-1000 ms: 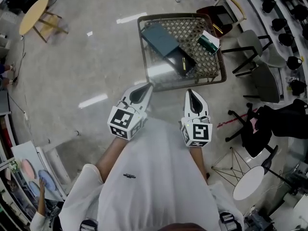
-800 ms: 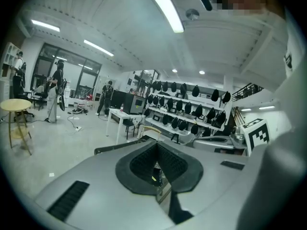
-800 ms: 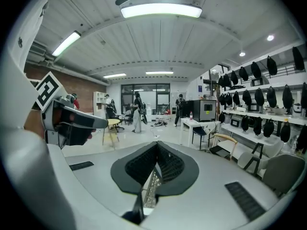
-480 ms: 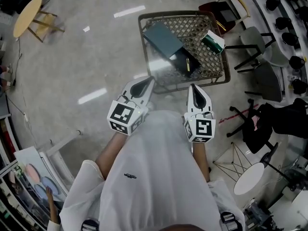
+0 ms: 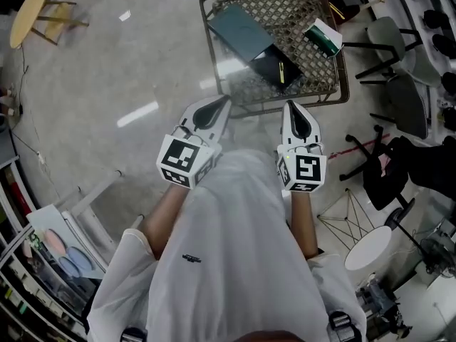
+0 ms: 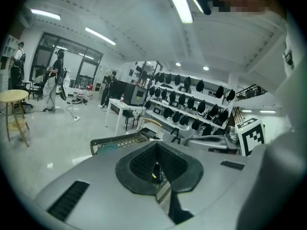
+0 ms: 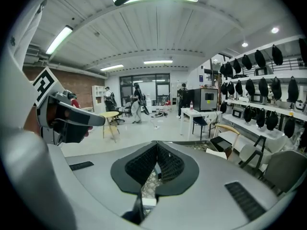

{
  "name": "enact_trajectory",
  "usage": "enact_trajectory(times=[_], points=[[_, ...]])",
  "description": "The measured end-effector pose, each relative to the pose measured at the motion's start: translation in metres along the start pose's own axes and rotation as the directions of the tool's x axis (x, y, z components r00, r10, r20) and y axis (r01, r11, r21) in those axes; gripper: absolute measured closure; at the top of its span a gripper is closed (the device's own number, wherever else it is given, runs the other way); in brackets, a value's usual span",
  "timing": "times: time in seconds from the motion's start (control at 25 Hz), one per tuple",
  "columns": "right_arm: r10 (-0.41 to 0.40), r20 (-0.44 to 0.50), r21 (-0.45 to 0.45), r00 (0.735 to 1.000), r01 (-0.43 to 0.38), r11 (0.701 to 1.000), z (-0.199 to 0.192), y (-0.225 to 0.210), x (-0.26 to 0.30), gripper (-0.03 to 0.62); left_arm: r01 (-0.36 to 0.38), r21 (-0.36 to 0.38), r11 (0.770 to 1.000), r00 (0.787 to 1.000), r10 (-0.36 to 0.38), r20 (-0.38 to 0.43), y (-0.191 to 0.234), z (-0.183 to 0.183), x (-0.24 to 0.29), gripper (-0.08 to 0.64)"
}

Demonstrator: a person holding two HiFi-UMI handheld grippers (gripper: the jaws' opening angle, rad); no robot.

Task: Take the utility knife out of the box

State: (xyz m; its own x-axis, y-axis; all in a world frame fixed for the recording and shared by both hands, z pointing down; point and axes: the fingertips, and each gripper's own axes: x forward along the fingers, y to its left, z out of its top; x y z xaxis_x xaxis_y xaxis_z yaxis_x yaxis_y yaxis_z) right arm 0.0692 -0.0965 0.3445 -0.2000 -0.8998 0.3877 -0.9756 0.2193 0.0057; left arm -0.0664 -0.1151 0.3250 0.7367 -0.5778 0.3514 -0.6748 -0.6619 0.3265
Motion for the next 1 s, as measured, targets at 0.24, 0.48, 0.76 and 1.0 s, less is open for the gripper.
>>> enact_trajectory(times=[0.24, 0.48, 0.76, 1.0], points=[[0.008, -0.041, 0.004, 0.999, -0.008, 1.0, -0.019, -0.016, 0.026, 0.594, -0.002, -0.001, 1.0, 0.999, 0.002, -0.051, 0.006, -0.014, 0.02, 0.558], [0.044, -0.069, 0.016, 0.997, -0.043, 0.999, -0.034, -0.03, 0.057, 0.592, -0.006, -0.002, 1.0, 0.998, 0.006, -0.057, 0.012, -0.023, 0.05, 0.558], [0.063, -0.155, 0.03, 0.986, -0.059, 0.998, -0.068, -0.048, 0.094, 0.592, -0.004, -0.03, 1.0, 0.994, 0.001, -0.109, 0.021, -0.048, 0.082, 0.558], [0.069, -0.222, 0.048, 0.973, -0.06, 0.997, -0.101, -0.07, 0.123, 0.591, -0.01, -0.041, 0.999, 0.99, 0.004, -0.14, 0.03, -0.067, 0.114, 0.56]])
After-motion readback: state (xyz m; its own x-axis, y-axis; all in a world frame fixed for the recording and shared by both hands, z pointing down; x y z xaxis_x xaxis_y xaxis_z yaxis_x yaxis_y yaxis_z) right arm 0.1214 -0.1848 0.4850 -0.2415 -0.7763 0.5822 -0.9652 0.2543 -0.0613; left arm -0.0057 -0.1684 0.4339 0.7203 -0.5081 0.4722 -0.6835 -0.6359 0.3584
